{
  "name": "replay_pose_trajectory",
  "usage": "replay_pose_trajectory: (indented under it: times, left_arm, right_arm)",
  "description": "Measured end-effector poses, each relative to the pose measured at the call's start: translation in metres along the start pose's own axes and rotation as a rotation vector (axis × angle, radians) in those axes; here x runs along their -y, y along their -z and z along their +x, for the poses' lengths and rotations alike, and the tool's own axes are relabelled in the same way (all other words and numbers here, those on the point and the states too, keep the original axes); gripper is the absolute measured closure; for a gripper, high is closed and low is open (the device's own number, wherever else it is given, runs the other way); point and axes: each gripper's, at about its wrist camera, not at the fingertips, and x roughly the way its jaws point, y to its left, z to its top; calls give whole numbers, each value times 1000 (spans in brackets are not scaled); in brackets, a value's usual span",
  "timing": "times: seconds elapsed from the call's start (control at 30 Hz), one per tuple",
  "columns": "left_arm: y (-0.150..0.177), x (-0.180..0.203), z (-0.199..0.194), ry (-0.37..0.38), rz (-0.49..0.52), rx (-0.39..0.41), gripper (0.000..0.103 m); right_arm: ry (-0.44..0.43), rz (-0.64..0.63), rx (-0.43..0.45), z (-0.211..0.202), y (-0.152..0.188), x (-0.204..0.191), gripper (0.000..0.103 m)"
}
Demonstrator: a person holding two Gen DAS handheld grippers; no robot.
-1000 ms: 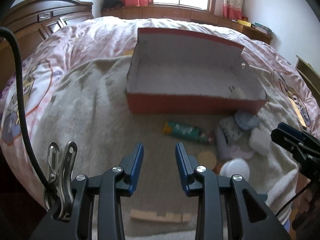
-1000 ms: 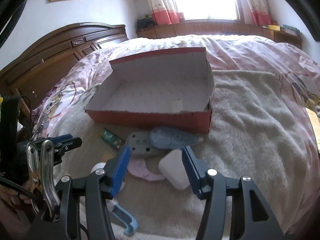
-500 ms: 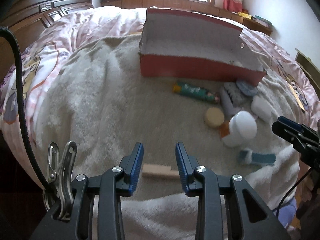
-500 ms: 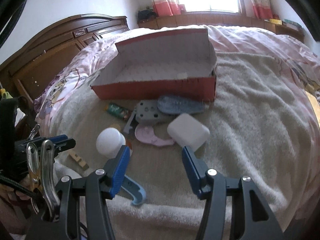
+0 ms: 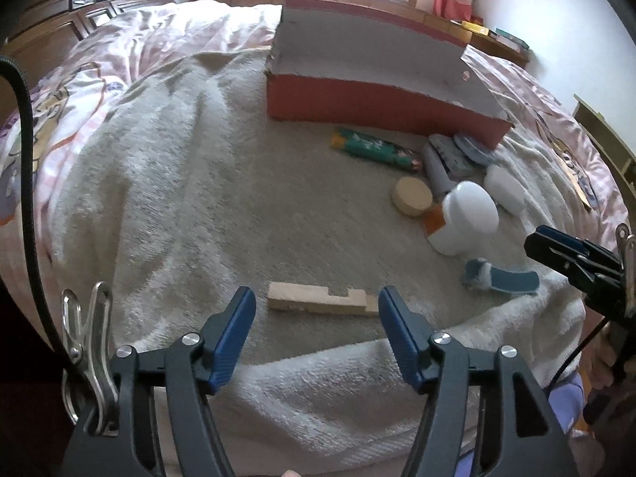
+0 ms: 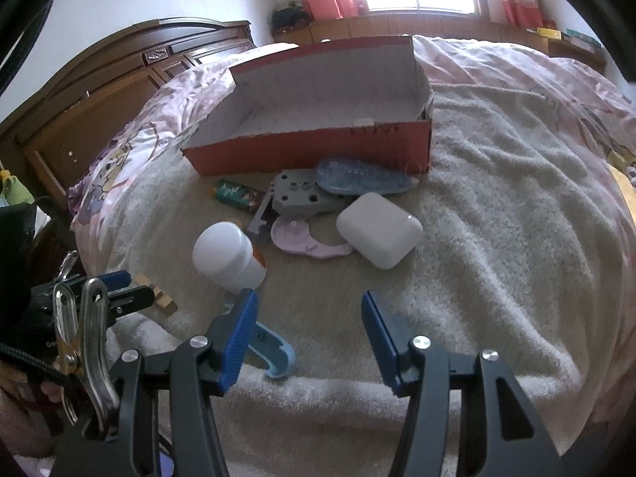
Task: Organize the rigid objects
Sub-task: 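Grasp the wooden notched block with the left gripper while right grasps the light blue plastic piece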
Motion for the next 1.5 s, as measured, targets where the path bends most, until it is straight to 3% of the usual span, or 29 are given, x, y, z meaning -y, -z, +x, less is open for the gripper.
replay_pose_trajectory:
  times: [0.13, 0.83, 0.9, 1.07, 1.43, 1.5]
  left_arm:
    - [3, 7, 4, 15, 17, -12, 26]
    - [4, 22, 19, -66, 84, -5, 26]
    - [5, 23, 19, -68, 86, 2, 27]
    - [5, 24, 15, -65, 100, 22, 47]
    - [5, 21, 15, -51, 92, 31, 47]
    - [5, 21, 15, -49, 90, 32, 47]
  right_arm:
    - [-2, -6, -8, -2, 5, -2, 46]
    - [-30, -12, -87, 2, 21, -15, 46]
    - [-32, -20, -94, 4, 22, -18, 46]
    - [-32, -63, -102, 12, 20, -31, 46]
    - [-12, -131, -111, 28, 21, -43, 46]
    - [-7, -138, -106, 28, 21, -44, 52]
